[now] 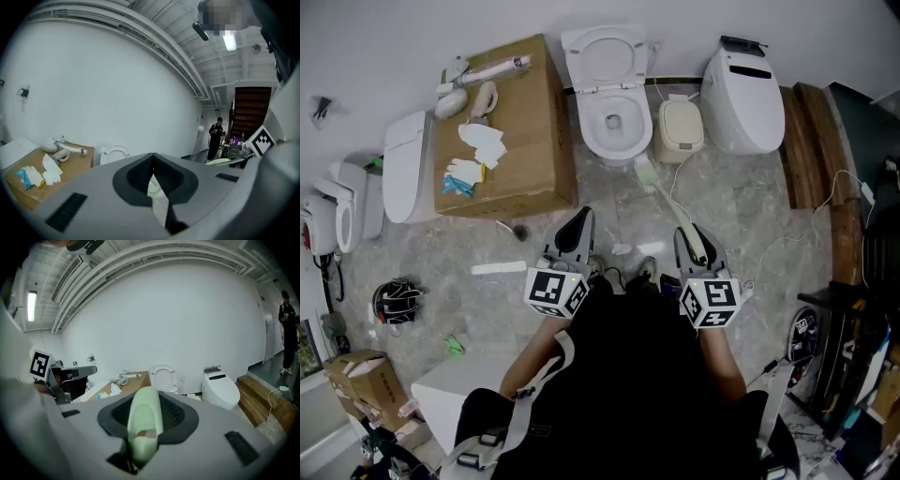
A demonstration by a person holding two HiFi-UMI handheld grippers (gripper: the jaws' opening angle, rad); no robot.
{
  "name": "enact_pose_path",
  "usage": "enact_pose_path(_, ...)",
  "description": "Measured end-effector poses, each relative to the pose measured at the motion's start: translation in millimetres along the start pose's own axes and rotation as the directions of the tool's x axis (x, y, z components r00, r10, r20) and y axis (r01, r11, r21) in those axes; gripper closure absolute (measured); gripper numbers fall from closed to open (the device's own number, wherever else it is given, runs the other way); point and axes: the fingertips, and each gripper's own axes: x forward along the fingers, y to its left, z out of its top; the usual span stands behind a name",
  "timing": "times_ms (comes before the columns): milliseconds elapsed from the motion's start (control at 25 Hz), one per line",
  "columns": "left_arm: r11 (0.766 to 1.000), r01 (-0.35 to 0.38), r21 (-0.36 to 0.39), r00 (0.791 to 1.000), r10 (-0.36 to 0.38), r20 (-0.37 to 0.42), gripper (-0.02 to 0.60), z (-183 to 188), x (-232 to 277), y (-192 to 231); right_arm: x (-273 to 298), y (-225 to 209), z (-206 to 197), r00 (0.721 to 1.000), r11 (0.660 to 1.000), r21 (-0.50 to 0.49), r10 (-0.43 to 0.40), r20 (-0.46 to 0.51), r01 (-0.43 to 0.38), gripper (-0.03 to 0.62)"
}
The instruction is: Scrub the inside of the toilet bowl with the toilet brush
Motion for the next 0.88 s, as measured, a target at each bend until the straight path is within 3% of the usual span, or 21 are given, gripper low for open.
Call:
enact_pose_path(560,1.0,-0.02,0.009,1.0,0.02,-0.001,0.574,-4.3,21.8,-24.2,-1.1,-26.8,2.7,1.0,1.0,-0.019,0.025,0.009,-0.025,0.473)
enact_pose_path(880,0.997,-0.072,0.008,0.997,0.072,-0.005,0.574,-9.2,40.1,-44.9,12.7,-57.2,-0.6,0.995,0.995,-0.032,0.096,-0.005,-0.096,0.473)
